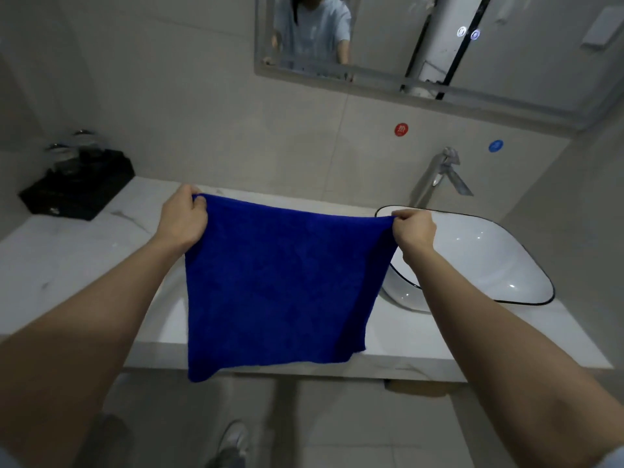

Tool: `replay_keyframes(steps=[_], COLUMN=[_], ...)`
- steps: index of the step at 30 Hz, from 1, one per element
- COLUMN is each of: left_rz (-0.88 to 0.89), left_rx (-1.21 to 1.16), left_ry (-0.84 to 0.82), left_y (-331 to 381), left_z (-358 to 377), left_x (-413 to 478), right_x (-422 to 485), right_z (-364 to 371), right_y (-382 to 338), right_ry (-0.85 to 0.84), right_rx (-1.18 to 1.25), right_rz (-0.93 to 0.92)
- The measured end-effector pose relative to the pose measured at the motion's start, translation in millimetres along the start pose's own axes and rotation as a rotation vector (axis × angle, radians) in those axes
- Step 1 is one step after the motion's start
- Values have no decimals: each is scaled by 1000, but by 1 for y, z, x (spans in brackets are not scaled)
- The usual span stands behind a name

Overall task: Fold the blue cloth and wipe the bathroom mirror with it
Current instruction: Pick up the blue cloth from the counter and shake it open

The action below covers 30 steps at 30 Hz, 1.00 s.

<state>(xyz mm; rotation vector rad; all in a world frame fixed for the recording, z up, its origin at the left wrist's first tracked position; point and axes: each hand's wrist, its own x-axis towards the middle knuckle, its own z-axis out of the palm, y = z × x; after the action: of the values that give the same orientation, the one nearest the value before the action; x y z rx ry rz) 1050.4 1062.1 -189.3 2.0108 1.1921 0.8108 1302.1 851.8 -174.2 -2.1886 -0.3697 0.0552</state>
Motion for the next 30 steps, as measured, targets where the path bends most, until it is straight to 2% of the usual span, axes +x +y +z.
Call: replay_keyframes(steps=[7, 13, 16, 19, 25, 27, 30], left_rz=[-158, -137, -102, -141, -224, -259, -305], left_rx=[66, 180, 250, 322, 245, 196, 180], left_ry=[-169, -287, -286, -266, -184, -203, -286], left_y=[-70, -114, -134, -150, -164, -166, -168], left_z=[60, 108, 122, 133, 158, 165, 170], left_x=[58, 125, 143, 158, 174, 176, 169], right_x=[43, 88, 103, 114, 134, 134, 128], right_z=[92, 169, 199, 221, 237, 238, 237], right_y=[31, 45, 54, 60, 69, 71, 79], right_ry=[-61, -78, -87, -68, -37, -121, -333], right_rx=[-113, -129, -127, -74, 32, 63, 51], right_rz=[175, 241, 280, 339, 416, 433, 422])
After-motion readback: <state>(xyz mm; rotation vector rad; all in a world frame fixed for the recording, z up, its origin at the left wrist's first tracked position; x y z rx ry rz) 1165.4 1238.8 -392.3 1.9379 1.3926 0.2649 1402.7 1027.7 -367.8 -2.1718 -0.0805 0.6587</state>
